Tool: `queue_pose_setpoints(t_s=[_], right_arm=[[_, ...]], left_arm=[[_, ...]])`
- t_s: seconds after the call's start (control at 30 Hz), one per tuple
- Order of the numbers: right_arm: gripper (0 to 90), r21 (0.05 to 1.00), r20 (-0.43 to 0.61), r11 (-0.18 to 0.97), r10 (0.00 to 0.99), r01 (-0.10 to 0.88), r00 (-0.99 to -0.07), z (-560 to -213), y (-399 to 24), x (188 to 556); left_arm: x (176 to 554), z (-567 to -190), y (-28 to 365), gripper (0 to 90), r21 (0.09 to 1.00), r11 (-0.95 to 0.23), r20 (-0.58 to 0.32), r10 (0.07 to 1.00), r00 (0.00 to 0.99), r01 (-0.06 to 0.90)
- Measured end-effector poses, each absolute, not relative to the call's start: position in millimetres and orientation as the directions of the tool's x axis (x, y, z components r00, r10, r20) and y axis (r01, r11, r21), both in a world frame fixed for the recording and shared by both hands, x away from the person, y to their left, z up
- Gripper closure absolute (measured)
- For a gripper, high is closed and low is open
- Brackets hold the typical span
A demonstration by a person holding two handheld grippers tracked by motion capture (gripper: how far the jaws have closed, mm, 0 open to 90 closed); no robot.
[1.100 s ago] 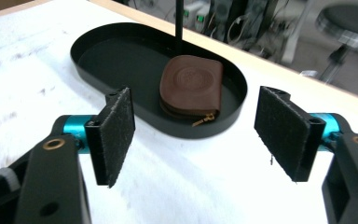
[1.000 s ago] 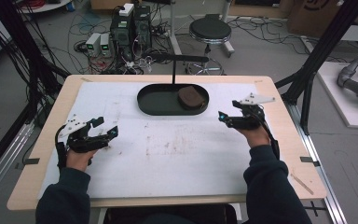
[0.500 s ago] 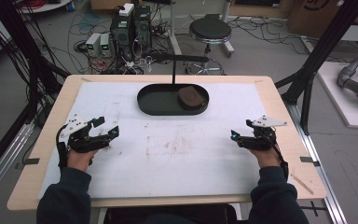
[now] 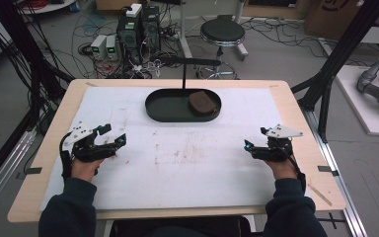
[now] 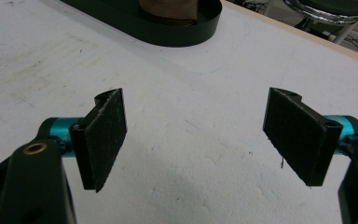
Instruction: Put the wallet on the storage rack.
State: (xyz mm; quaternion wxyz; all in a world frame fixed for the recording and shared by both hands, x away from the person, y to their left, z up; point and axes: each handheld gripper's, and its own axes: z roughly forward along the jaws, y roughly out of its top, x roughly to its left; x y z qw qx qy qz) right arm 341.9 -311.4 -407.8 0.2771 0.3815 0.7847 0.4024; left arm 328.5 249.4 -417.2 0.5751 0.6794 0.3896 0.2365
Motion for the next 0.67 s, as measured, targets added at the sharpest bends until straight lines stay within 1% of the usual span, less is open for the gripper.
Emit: queue_pose_setpoints(t_s=[0.67], right_arm=[[21.8, 0.831, -0.153, 0.410, 0.818, 0.375, -0.554, -410.2, -308.1, 342.3]], left_arm=[[329.5, -418.7, 250.2, 22.3, 0.965, -0.037, -0.125, 0.806, 0.578, 0.260]])
